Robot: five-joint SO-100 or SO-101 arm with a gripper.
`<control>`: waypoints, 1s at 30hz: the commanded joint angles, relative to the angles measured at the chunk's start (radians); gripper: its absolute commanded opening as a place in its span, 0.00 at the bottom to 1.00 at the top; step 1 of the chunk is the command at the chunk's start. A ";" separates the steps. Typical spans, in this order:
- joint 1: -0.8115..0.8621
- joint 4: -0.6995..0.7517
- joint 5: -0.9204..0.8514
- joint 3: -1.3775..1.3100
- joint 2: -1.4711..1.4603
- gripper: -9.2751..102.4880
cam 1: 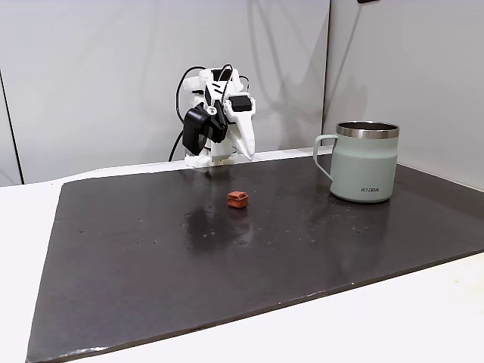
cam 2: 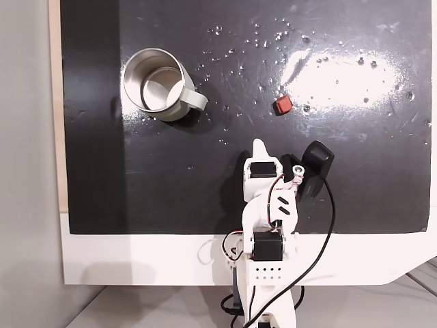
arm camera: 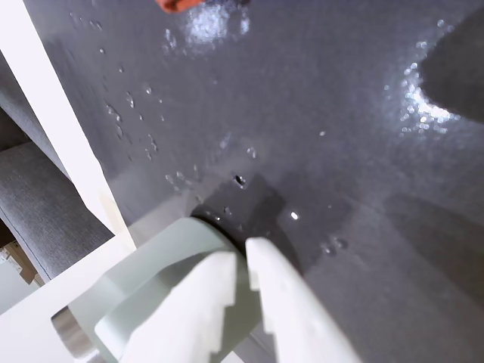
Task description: Grasp a cube and put it in the cup.
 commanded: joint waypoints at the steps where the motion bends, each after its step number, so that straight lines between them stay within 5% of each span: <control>1: -0.003 -0.028 -0.005 -0.011 0.002 0.08; 14: 0.018 0.121 -0.069 -0.273 -0.026 0.08; 30: 0.112 0.247 -0.114 -0.873 -0.640 0.08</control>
